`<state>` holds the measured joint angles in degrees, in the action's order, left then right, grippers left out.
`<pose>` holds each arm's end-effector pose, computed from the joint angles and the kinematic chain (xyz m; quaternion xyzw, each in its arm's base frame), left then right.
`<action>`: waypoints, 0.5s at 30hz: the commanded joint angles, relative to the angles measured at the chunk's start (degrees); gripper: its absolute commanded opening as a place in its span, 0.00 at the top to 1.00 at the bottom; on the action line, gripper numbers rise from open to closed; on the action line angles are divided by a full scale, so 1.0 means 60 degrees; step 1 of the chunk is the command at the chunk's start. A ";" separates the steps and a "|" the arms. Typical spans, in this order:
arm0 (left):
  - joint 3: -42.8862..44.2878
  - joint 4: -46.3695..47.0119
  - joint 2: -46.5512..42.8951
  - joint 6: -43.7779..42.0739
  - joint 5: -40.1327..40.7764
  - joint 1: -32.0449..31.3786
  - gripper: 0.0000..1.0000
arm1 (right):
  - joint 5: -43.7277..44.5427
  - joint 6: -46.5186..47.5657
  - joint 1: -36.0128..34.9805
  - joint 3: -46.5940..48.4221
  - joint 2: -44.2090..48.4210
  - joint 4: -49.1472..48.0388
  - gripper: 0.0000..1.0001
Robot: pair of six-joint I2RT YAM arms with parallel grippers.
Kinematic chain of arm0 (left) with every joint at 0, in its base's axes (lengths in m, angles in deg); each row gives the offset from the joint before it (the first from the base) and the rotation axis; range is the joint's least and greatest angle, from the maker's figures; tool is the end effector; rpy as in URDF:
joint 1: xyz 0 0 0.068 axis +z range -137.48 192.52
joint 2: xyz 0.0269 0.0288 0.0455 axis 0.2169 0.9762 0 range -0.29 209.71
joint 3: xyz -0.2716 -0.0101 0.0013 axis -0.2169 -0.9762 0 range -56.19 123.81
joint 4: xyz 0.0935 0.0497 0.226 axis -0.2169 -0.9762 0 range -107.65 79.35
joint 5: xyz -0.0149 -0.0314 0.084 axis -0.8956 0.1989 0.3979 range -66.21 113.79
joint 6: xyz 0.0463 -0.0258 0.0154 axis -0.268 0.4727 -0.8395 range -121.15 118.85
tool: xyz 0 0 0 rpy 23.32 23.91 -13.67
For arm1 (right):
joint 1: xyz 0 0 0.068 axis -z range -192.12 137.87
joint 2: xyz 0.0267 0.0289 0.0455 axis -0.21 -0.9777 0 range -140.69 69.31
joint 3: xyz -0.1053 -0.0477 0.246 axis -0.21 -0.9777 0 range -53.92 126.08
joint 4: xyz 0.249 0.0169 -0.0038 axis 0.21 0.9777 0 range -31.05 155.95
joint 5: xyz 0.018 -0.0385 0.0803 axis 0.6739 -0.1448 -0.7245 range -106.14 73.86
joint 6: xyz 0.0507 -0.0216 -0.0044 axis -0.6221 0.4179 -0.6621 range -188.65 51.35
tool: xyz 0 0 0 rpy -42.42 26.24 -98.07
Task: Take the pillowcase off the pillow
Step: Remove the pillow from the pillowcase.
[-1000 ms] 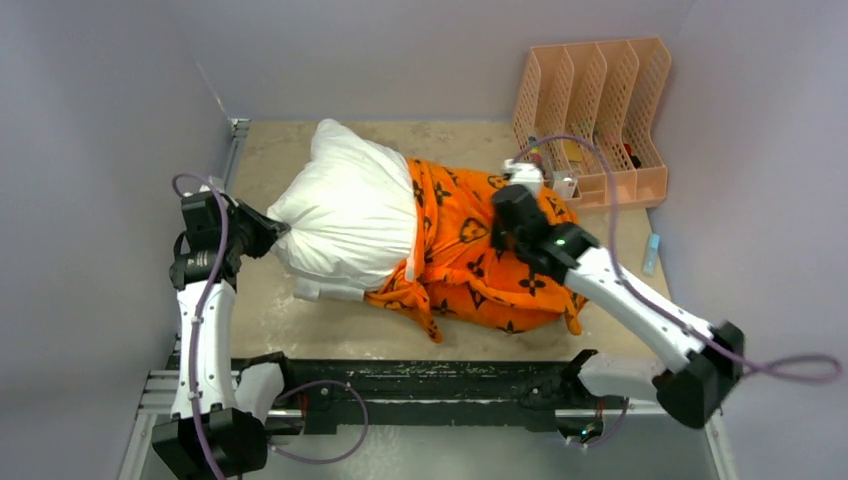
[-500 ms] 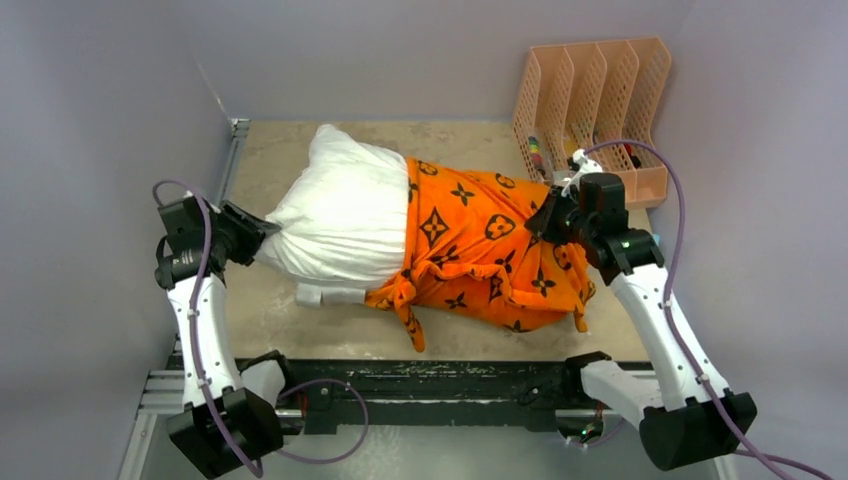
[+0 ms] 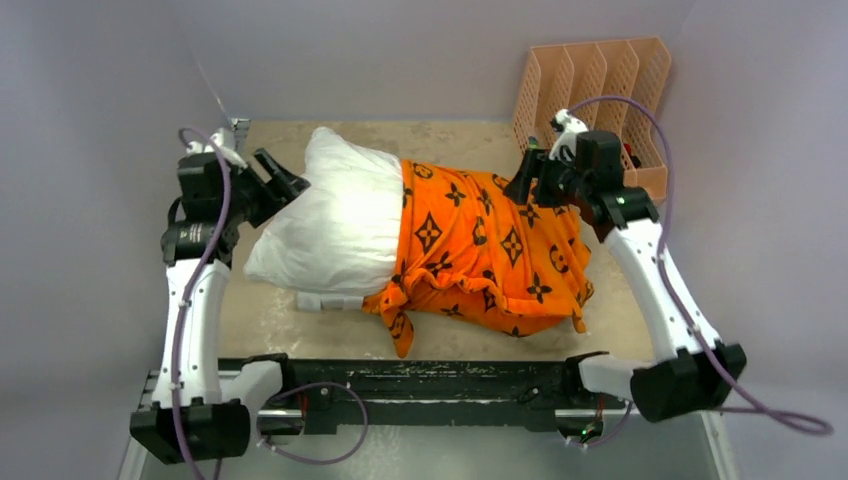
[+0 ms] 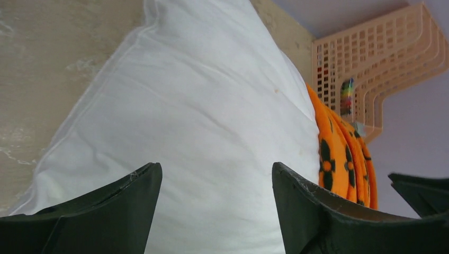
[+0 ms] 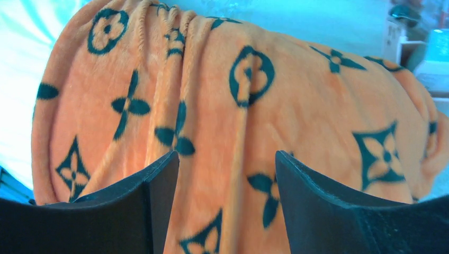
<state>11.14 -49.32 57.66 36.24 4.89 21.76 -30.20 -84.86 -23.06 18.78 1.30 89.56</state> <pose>0.1948 0.0194 0.3799 -0.2606 0.8146 -0.2586 0.4491 0.2413 0.0560 0.3878 -0.0262 0.8433 0.2244 0.4876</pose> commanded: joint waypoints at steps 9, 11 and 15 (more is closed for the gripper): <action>0.3931 -0.1521 0.3530 -0.1424 0.3250 -0.3808 0.22 | 0.2648 0.0399 -0.4006 0.1835 -0.3708 0.0447 0.98; 0.4143 -0.1459 0.3748 -0.1445 0.3789 -0.3810 0.21 | 0.3152 0.0042 -0.4910 0.0504 -0.2846 -0.0245 1.00; 0.4518 -0.1241 0.4425 -0.1621 0.3473 -0.3855 0.20 | 0.2947 -0.0536 -0.5894 -0.2533 -0.1050 -0.2260 1.00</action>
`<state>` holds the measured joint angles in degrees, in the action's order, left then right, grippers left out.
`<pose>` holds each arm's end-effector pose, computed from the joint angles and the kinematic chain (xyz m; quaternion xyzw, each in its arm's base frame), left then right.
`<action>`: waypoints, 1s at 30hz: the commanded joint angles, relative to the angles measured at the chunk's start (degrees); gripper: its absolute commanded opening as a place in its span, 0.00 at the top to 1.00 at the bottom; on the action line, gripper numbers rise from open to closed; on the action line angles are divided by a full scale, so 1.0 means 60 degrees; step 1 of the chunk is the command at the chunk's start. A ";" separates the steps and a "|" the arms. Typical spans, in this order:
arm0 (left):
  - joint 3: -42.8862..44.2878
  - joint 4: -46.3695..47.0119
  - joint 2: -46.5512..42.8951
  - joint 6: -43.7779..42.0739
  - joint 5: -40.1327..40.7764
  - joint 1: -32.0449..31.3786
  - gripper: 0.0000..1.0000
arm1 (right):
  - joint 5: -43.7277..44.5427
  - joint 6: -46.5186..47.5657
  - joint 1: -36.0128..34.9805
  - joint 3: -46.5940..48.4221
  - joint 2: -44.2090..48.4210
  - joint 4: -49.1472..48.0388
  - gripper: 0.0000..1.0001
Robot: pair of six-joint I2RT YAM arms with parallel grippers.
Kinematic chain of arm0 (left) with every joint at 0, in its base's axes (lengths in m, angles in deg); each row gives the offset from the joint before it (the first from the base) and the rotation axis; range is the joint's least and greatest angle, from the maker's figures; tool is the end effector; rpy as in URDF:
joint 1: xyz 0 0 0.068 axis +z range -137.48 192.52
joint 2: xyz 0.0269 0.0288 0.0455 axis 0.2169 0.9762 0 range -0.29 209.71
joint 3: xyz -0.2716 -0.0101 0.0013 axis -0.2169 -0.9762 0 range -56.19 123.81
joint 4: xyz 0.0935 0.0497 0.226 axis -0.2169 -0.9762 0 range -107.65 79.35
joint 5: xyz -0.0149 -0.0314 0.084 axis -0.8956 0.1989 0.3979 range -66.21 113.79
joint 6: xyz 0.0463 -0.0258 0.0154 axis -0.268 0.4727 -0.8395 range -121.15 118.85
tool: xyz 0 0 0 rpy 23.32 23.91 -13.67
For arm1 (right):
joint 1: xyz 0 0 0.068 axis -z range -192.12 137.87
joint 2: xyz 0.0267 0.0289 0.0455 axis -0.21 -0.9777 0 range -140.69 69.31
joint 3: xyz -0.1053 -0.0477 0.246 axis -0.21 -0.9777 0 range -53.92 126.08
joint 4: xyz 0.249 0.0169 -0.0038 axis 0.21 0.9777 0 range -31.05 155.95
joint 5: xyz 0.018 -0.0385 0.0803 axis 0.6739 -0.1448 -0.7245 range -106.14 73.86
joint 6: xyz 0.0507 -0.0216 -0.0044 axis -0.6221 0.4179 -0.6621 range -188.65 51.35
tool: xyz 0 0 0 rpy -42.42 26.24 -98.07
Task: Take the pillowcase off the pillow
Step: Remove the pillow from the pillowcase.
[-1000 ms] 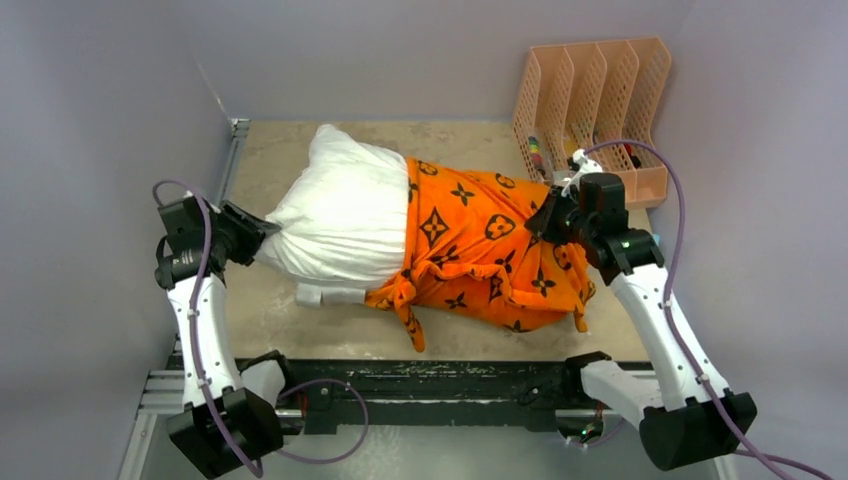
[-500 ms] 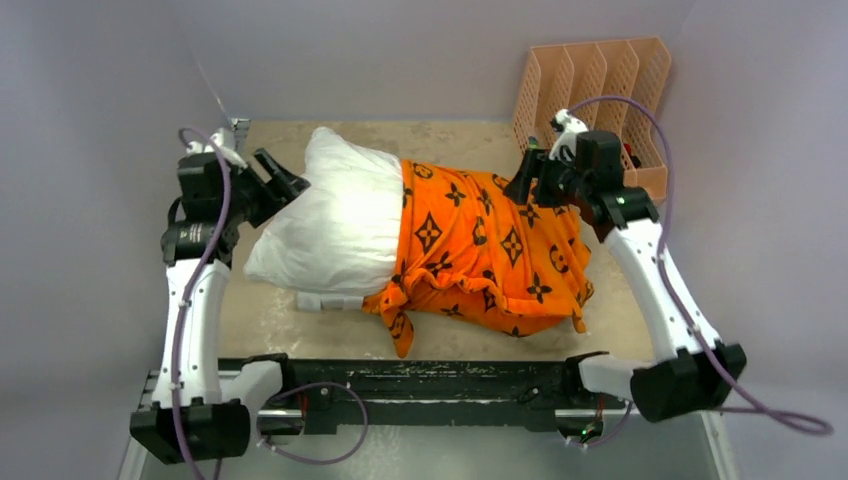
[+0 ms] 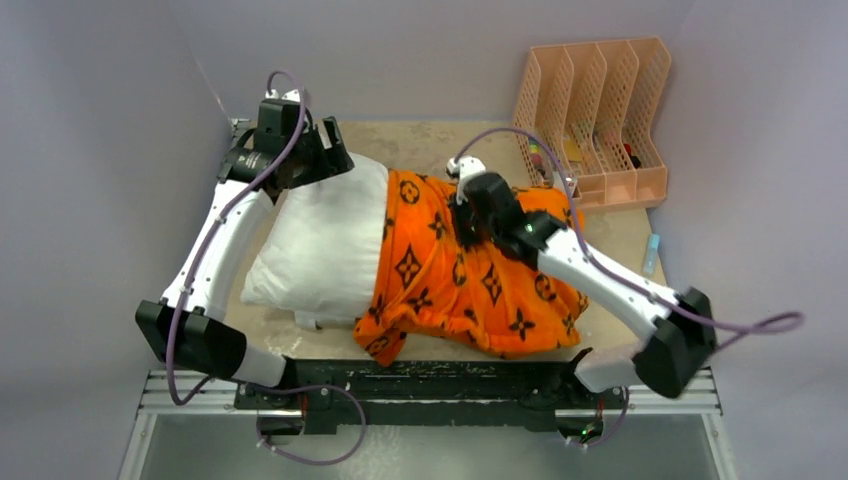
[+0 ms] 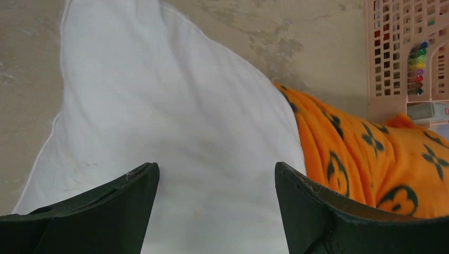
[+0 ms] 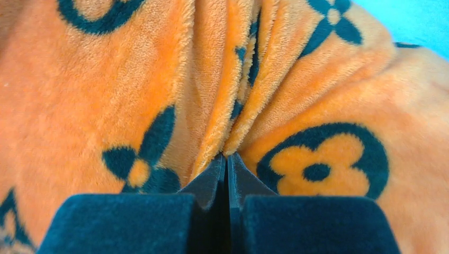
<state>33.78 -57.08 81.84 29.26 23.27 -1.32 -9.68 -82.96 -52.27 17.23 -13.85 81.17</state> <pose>0.2845 -0.0704 0.3956 -0.1278 0.8919 -0.1671 0.4003 0.2477 0.2034 0.3223 -0.1716 0.8660 0.1694 0.4381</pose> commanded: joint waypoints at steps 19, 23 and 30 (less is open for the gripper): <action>-0.4274 0.1080 -0.1488 0.1281 0.2572 -0.1457 1.00 | 0.3605 -0.1707 -0.0974 -0.1754 0.3353 0.1020 0.26; -0.4847 0.1509 -0.2353 0.1462 0.2239 -0.1457 1.00 | 0.2638 -0.1972 0.0400 -0.0669 0.3094 0.1513 0.19; -0.5678 0.1962 -0.3065 0.1797 0.1500 -0.1457 1.00 | -0.0176 -0.0897 0.1078 0.0264 0.0720 0.1893 0.28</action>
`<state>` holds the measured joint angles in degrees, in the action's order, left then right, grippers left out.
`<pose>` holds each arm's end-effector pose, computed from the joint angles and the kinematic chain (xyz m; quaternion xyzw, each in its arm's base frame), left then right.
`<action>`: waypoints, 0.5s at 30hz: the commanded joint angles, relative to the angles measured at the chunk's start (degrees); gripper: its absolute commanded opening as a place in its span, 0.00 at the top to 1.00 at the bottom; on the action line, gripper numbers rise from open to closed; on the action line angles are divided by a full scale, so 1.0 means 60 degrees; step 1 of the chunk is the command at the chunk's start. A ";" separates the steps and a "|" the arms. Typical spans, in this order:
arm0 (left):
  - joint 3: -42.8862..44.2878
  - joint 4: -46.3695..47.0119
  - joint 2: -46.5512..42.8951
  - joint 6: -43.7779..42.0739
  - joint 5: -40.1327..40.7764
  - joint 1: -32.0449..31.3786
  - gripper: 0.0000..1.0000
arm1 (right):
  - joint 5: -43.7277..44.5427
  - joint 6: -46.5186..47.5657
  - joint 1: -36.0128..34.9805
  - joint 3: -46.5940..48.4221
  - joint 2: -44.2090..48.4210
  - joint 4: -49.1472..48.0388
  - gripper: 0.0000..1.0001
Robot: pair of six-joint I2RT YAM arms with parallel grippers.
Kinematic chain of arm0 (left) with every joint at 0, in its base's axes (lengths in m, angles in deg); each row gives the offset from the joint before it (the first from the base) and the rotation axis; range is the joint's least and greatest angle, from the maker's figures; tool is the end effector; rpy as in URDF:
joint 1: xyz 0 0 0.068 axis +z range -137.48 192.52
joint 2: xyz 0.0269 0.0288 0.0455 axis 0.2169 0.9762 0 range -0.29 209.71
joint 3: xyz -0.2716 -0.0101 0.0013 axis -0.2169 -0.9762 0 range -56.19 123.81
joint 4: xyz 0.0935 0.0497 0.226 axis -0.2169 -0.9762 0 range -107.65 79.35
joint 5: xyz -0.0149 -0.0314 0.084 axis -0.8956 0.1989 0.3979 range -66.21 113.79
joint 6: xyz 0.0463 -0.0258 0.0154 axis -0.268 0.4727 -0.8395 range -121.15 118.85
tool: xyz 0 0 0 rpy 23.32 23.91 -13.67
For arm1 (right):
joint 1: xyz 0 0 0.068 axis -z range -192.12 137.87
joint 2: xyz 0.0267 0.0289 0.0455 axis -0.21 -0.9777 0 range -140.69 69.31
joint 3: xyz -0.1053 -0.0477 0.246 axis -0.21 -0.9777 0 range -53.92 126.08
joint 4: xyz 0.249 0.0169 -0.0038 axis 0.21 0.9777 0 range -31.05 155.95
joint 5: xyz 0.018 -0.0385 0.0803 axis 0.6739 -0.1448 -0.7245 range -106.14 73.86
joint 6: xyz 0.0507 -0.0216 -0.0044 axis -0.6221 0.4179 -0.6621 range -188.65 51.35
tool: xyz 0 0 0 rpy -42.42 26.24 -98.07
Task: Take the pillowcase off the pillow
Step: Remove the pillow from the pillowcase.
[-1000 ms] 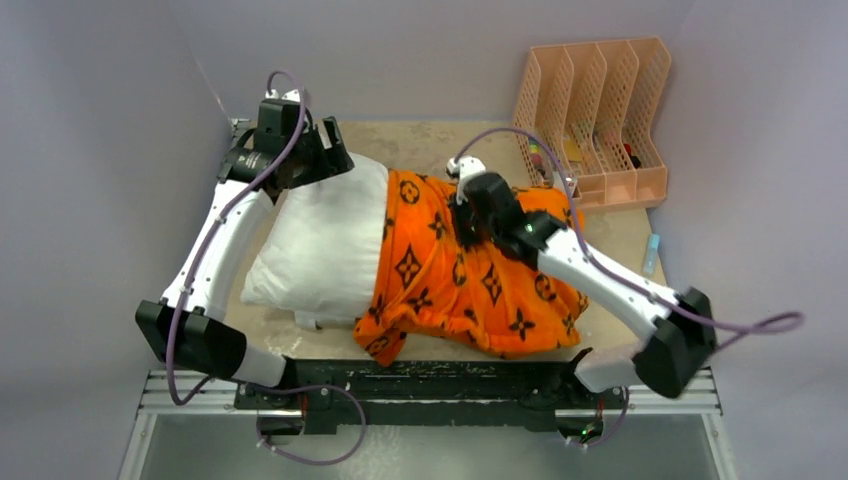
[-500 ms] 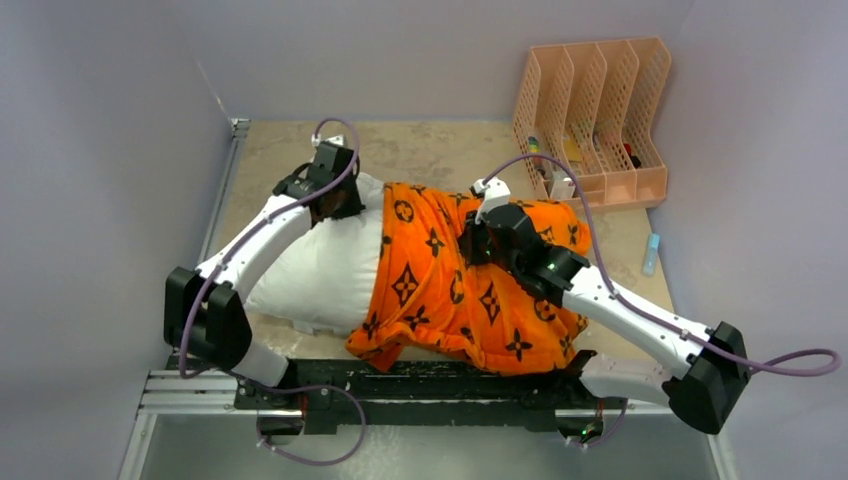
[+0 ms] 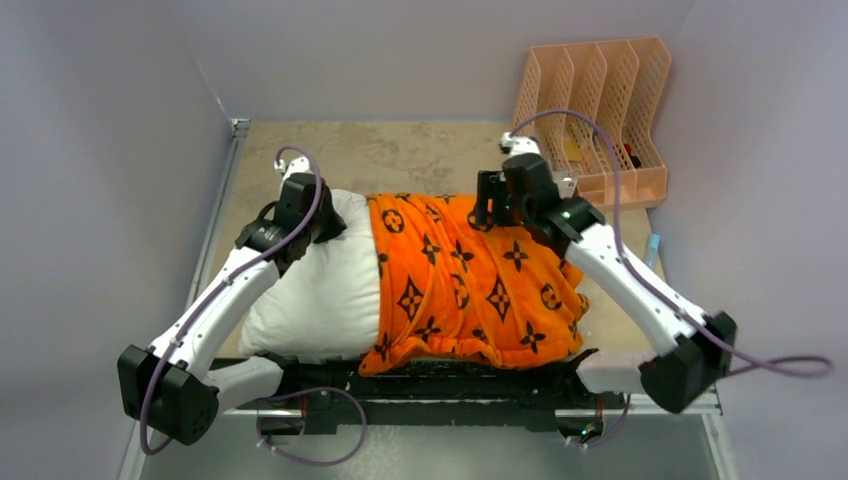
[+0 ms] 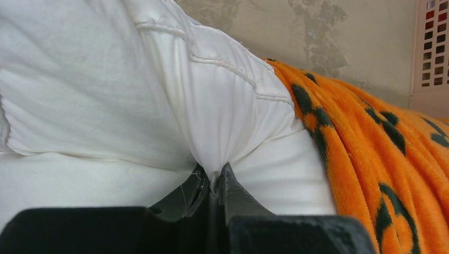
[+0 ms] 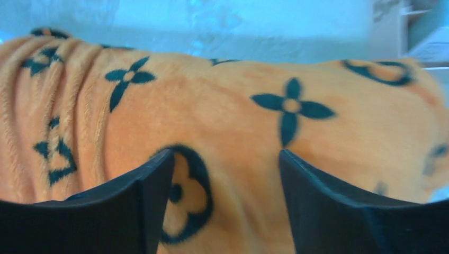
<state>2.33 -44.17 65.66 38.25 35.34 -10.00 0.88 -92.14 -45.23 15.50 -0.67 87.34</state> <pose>0.2196 -0.0829 0.3106 -0.1741 0.8892 -0.1339 0.4012 0.2230 0.1323 0.3651 0.0035 0.8552 0.1259 0.5028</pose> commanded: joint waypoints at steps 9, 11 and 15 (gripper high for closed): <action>-0.0340 -0.1163 -0.0979 0.0673 0.1035 0.0000 1.00 | 0.0767 0.1633 0.2459 0.0231 -0.0972 0.0702 1.00; -0.0421 -0.1316 -0.1121 0.0907 0.1578 0.0011 1.00 | 0.1384 0.1515 0.3618 0.0213 -0.0359 0.0645 1.00; -0.0574 -0.1592 -0.1405 0.1172 0.1978 0.0267 1.00 | -0.0387 0.0490 0.6739 -0.0092 0.0665 0.0551 1.00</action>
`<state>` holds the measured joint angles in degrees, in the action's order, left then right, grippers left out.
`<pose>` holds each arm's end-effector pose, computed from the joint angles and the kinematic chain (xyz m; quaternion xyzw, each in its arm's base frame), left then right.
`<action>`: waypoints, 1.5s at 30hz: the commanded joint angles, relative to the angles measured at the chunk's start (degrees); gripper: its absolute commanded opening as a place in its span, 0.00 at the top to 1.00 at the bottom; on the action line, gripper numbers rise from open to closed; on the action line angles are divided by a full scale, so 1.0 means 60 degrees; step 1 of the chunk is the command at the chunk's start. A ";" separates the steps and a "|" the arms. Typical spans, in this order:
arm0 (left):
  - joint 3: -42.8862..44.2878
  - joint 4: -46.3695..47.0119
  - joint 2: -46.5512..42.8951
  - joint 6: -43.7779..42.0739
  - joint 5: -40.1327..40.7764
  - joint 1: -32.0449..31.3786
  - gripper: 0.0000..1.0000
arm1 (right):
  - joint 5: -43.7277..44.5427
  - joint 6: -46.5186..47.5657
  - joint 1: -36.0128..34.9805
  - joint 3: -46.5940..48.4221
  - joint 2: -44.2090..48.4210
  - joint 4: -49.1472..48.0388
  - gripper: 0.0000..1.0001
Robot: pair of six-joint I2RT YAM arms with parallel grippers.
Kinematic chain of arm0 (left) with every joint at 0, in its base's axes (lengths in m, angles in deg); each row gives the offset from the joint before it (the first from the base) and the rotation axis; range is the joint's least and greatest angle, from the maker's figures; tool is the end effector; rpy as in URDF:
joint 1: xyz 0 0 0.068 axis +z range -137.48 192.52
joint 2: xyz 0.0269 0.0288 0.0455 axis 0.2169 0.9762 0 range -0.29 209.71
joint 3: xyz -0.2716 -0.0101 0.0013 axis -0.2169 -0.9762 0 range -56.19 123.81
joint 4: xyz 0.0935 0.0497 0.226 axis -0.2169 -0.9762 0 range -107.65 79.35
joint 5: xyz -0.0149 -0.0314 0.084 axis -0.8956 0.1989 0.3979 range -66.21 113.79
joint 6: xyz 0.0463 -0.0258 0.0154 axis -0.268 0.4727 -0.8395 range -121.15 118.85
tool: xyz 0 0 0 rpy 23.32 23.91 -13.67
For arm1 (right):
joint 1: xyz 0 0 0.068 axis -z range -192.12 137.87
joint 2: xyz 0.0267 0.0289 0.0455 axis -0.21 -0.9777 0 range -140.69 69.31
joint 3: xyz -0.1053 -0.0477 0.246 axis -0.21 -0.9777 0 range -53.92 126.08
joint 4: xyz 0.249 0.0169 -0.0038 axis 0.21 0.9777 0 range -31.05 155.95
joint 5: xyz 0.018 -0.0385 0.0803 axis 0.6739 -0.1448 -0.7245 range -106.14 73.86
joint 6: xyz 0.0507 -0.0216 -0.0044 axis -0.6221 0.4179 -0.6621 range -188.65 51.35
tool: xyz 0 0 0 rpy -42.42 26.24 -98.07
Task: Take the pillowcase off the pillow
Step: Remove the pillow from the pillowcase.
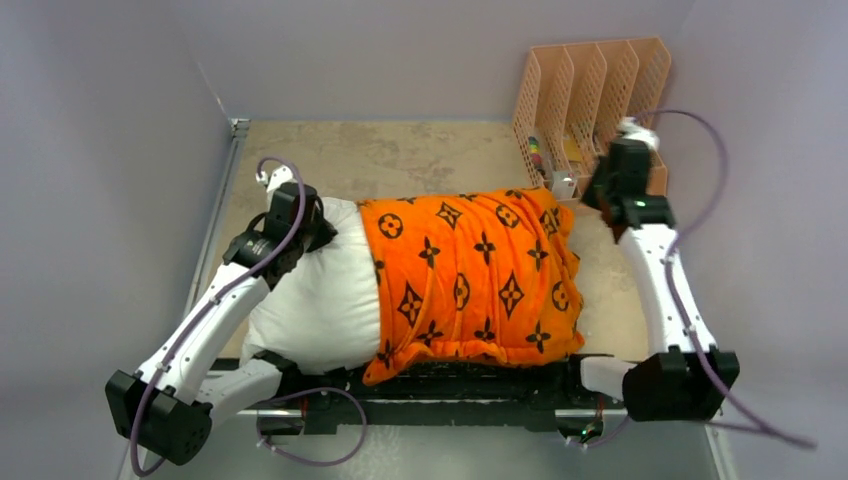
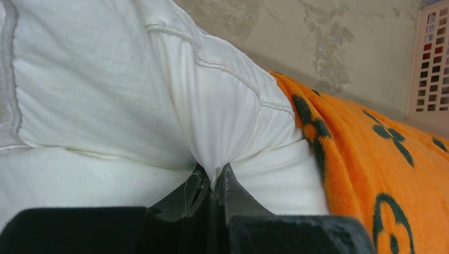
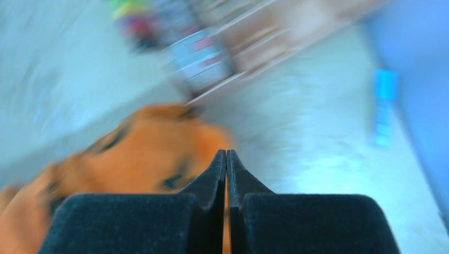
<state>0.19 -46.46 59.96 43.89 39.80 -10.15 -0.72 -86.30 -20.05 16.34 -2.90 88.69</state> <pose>0.1978 -0.0713 0.3158 -0.2319 0.8678 -0.1298 0.4198 0.2665 0.0271 0.3580 0.1384 0.8567 -0.0074 0.4968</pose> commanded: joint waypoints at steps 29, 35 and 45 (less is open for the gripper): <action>-0.0083 -0.0881 -0.1009 -0.0400 0.0561 0.0710 1.00 | -0.0194 0.0254 0.0165 -0.0592 -0.0207 0.0801 1.00; -0.0414 -0.0777 -0.1144 -0.0387 0.0280 0.1039 1.00 | -0.0999 -0.0198 0.2331 -0.0071 0.1205 0.0572 1.00; -0.0378 0.0205 -0.1110 -0.0679 -0.1099 0.1040 1.00 | -0.5413 0.0055 -0.1428 0.0989 0.0586 0.0041 0.43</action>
<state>-1.82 -47.66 54.23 42.09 35.71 -4.60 -24.63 -86.63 -20.42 18.04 3.22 89.76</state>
